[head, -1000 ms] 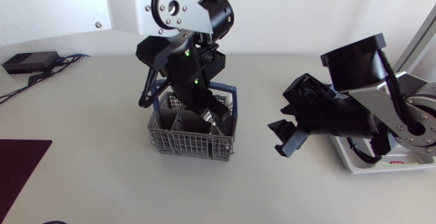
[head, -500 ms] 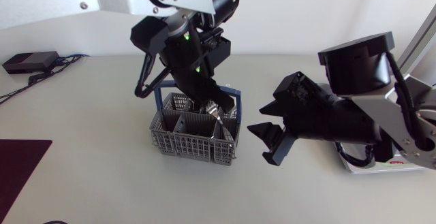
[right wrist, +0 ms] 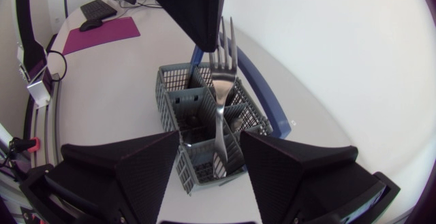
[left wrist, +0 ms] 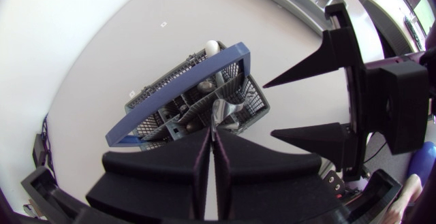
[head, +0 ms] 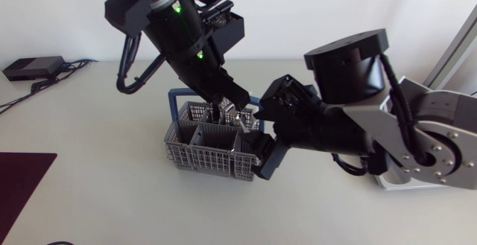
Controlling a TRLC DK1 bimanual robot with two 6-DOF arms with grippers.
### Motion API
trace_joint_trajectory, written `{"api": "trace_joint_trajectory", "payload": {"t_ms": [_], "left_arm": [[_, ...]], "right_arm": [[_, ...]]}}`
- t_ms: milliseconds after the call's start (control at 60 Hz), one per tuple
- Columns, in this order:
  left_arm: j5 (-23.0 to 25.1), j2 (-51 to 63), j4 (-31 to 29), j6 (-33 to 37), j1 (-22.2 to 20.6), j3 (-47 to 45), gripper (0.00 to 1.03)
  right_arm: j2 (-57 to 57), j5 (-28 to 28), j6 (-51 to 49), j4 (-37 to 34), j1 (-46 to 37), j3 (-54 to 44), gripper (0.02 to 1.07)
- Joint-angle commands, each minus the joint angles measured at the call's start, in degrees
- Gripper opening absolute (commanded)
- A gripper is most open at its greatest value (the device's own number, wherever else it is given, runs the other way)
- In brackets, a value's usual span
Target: Sort the cutlery from the basket into the organizer compartments.
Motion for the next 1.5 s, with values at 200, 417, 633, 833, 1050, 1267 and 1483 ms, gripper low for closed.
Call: {"api": "trace_joint_trajectory", "payload": {"t_ms": [200, 417, 633, 833, 1050, 1267, 1483], "left_arm": [[0.8, -1.7, -0.9, 1.0, 0.4, 0.0, 0.04], [0.8, -2.1, -0.8, 1.1, 0.4, -1.1, 0.04], [0.9, -2.4, -0.9, 1.1, 0.4, -1.2, 0.04], [1.0, -2.7, -0.8, 1.0, 0.2, -1.7, 0.04], [1.3, -3.0, -0.9, 0.9, 0.2, -1.7, 0.04], [1.4, -3.1, -0.9, 0.8, 0.0, -1.7, 0.04], [1.4, -3.3, -0.8, 0.5, 1.5, 0.2, 0.23]], "right_arm": [[7.1, 6.5, 1.0, 11.7, 2.4, -0.9, 0.66], [10.0, 11.3, -0.9, 20.3, 4.2, -4.4, 0.56], [10.9, 12.7, -1.0, 22.9, 4.7, -5.8, 0.45], [11.5, 12.8, -1.1, 24.0, 4.6, -5.7, 0.22], [11.8, 12.6, -1.2, 23.5, 5.1, -5.7, 0.10], [11.3, 12.5, -1.4, 23.3, 5.3, -6.0, 0.08], [10.2, 12.2, -1.5, 22.4, 5.3, -6.2, 0.08]]}}
